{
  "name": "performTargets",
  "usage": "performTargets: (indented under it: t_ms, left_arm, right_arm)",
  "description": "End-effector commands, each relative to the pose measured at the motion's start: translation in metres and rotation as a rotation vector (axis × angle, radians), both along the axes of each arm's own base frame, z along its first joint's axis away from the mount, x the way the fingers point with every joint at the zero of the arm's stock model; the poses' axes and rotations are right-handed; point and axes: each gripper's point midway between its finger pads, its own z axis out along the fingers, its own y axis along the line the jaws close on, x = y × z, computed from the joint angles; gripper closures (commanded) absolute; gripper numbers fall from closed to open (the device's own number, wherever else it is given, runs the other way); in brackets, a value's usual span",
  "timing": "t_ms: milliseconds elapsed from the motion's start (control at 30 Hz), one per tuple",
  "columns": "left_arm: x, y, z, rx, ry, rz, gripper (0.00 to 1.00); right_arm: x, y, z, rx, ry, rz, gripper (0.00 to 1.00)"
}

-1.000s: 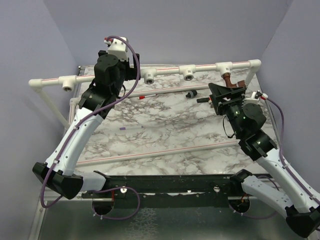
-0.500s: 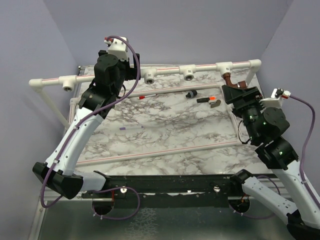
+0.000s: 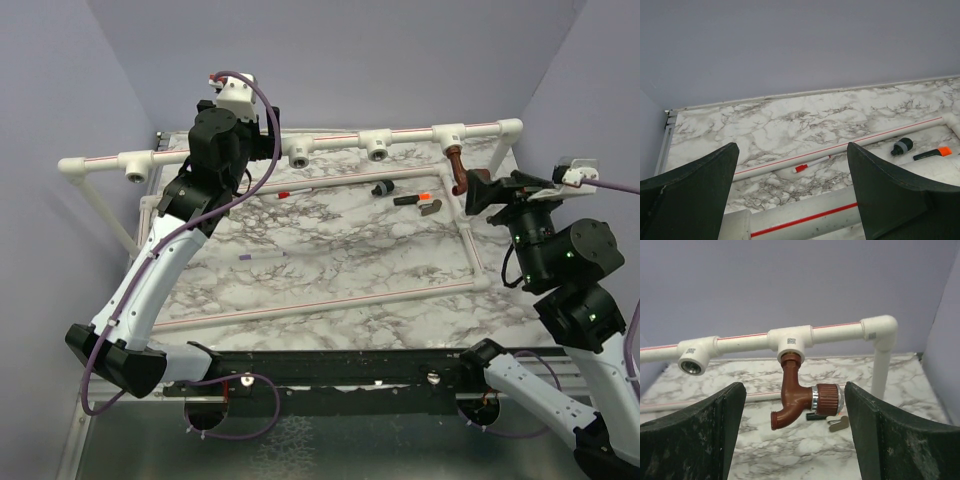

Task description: Install the water faucets

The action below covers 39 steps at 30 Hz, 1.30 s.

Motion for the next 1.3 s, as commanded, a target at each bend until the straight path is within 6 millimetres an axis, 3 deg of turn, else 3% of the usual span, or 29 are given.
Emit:
performTargets:
  t_ms: [0,100,333,700,900,1133,1267]
  left_arm:
    - [-0.013,-0.031,-0.094,0.121,0.288,-0.146,0.09]
    - [-0.014,-0.032,-0.093,0.120,0.288,-0.149,0.09]
    - [-0.014,-0.033,-0.094,0.117,0.289,-0.153,0.09]
    - [-0.016,-0.031,-0.091,0.117,0.283,-0.150,0.09]
    - [-0.015,-0.031,-0.092,0.119,0.284,-0.148,0.09]
    - [-0.014,-0.032,-0.095,0.121,0.291,-0.150,0.09]
    - [-0.014,-0.033,-0.095,0.121,0.291,-0.152,0.09]
  right_arm:
    - [-0.008,0.008,0.009,-0.449,-0.083,0.100,0.16]
    - [-0.013,0.014,0.001,-0.663,-0.106,0.166,0.16]
    - [-0.021,0.034,-0.044,-1.066,-0.094,0.387,0.16]
    - [0.031,0.023,-0.069,-1.399,-0.091,0.212,0.16]
    - [0.057,0.016,-0.055,-1.448,-0.132,0.032,0.22]
    - [0.073,0.001,-0.056,-1.507,-0.088,-0.131,0.37]
    - [0.075,-0.001,-0.059,-1.463,-0.074,-0.152,0.52]
